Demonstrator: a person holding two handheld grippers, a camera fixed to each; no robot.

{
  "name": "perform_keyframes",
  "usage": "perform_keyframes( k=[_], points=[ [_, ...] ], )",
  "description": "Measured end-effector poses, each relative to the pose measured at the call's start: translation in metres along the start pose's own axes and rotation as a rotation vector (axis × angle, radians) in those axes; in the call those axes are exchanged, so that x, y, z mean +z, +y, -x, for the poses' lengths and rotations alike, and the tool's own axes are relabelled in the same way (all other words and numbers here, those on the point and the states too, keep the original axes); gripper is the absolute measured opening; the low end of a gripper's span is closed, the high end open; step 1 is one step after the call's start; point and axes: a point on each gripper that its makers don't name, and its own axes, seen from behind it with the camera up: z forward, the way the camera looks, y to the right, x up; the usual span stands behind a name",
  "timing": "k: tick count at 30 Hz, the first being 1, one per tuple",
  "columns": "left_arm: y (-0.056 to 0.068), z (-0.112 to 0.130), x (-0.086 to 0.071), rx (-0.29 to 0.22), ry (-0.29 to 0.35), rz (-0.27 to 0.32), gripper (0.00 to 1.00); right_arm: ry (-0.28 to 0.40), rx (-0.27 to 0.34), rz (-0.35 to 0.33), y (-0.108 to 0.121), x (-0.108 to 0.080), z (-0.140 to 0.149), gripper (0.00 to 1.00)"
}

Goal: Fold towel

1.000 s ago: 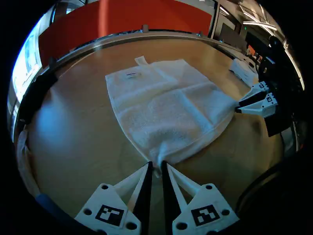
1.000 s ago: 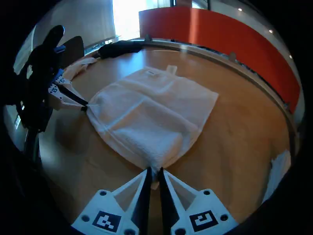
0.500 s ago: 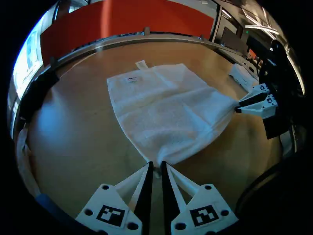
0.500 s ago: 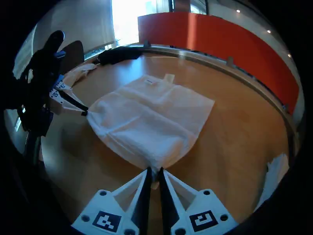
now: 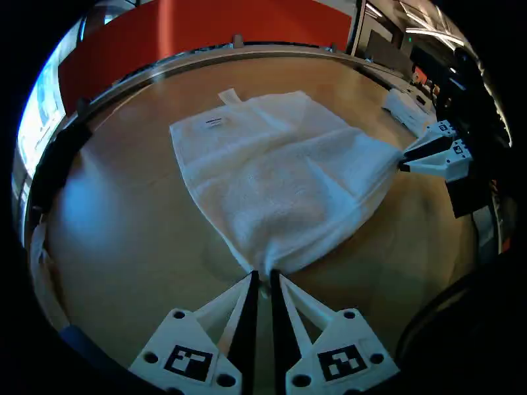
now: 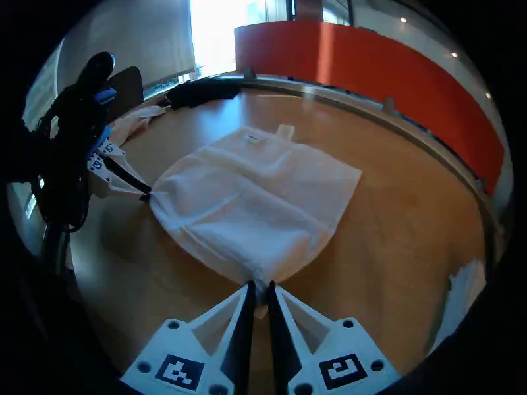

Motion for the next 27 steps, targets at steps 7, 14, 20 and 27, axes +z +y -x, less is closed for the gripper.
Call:
perform_keyframes(
  k=[7,14,20,27],
  points=[
    [0.002,-0.003,-0.002,0.011,0.003,-0.007,0.08,0.002,-0.001,0.003,-0.001,-0.001,0.000,0.13],
    [0.001,-0.007,-0.011,-0.042,0.013,0.009,0.07,0.013,-0.005,0.004,-0.002,-0.006,-0.006,0.13],
    [0.002,-0.013,-0.024,-0.063,0.022,0.016,0.07,0.029,-0.014,0.006,-0.004,-0.013,-0.016,0.13],
    [0.002,-0.030,-0.047,-0.096,0.046,0.023,0.07,0.045,-0.026,0.007,-0.006,-0.029,-0.030,0.13]
  ],
)
